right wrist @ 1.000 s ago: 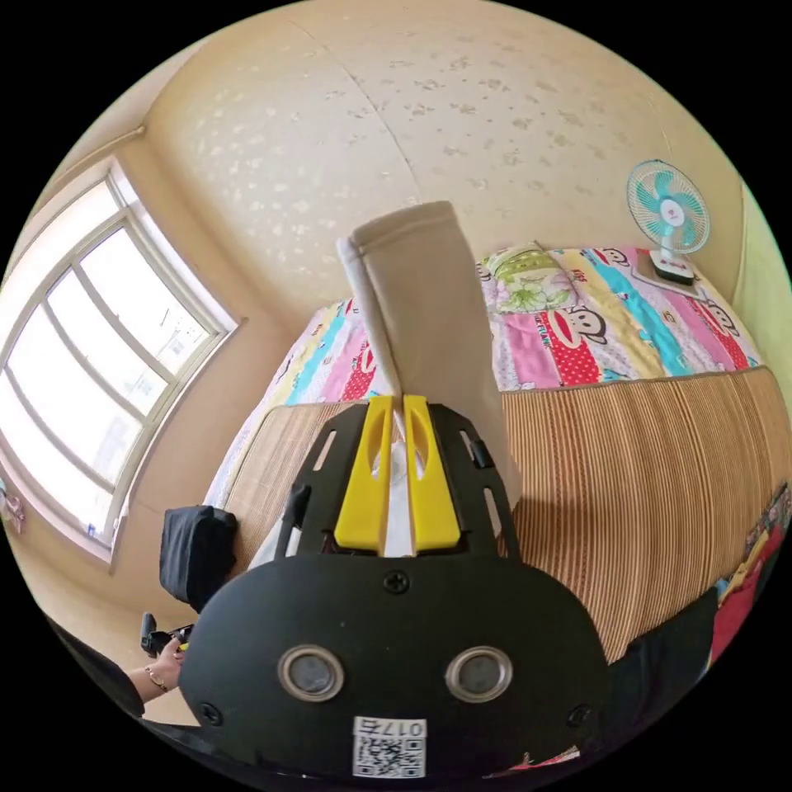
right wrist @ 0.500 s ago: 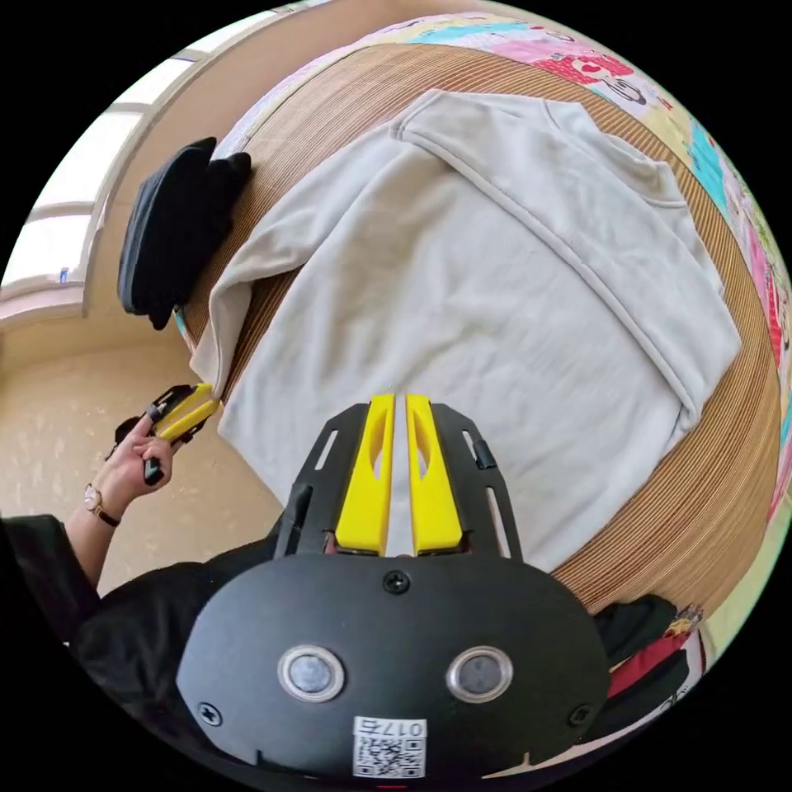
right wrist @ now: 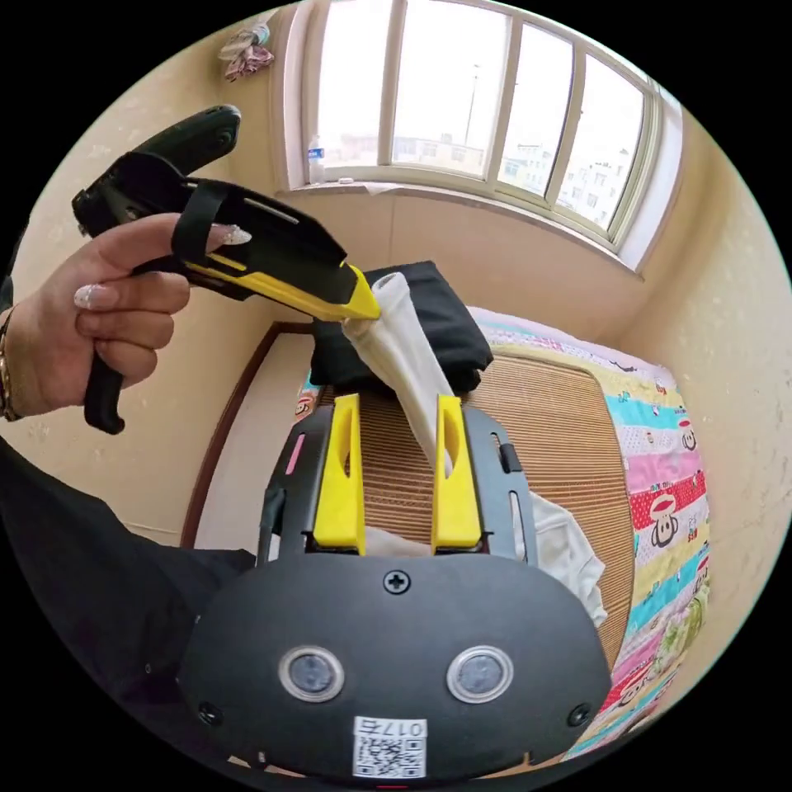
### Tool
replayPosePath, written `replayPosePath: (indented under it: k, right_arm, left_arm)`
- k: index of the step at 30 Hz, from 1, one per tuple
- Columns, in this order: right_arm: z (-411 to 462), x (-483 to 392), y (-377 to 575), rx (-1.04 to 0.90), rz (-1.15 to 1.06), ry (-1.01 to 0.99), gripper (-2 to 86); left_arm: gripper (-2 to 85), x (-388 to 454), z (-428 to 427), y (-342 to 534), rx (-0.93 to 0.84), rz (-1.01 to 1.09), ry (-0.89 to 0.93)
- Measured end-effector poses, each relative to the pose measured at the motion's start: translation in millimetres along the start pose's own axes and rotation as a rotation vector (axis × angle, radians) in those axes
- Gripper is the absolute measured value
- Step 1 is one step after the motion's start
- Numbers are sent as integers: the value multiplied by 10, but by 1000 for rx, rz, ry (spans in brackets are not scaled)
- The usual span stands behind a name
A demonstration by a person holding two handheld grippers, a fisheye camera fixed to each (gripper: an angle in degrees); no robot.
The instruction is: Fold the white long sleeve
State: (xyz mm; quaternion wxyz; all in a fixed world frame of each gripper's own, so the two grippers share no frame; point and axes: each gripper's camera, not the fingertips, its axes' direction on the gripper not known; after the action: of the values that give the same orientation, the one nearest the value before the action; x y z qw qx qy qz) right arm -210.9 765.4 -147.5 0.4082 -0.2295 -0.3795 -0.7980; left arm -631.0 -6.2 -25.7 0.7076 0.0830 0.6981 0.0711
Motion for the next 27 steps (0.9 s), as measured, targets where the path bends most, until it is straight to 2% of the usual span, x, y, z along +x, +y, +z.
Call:
replayPosePath:
  k: [2,4,5,6,7,9,10,12,13,15,17,20,25,27]
  right_arm:
    - [-95,202,-97,72,63,78,42]
    - [-332,639,13,153,287,119,37]
    - [-549,997,244,226,479,104,35]
    - [-777,1328,602,310,663,94,35]
    - [-892,1472,826,351,746,102,34]
    - [-1230,1820,1778,435,1003,241,38]
    - [-1272,1872,2021,423,1053,291,39]
    - [-1223,2019,3032,229,1280,503,49]
    - [-1160,2047,3293,162,1336,519,55]
    - [-803,2101,4347,-183,1573,372,74]
    - [-729,1883,4901,-296,1605,245,83]
    - [-951,1300,5355,-352,1562,201,95]
    - [-1059,375,5830,-340,1594,-94,113]
    - [-916,27,6036,-388,1667,-222,106]
  left_arm:
    - [27,305,-133,57,81,105,48]
    - [59,564,-297,168,190,236,91]
    - [63,682,-338,240,220,299,84]
    - [70,749,-288,296,200,323,41]
    - [74,764,-233,319,175,325,16]
    - [100,711,133,424,16,306,-21]
    - [100,678,243,463,-25,305,-16]
    - [103,514,708,633,-173,302,-40]
    - [104,470,831,674,-210,311,-59]
    - [112,284,1300,801,-352,363,-156]
    - [117,123,1606,864,-452,404,-214]
    - [127,-102,1931,875,-573,459,-270]
    - [133,-364,2270,812,-720,499,-295]
    - [126,-569,2463,900,-848,430,-306]
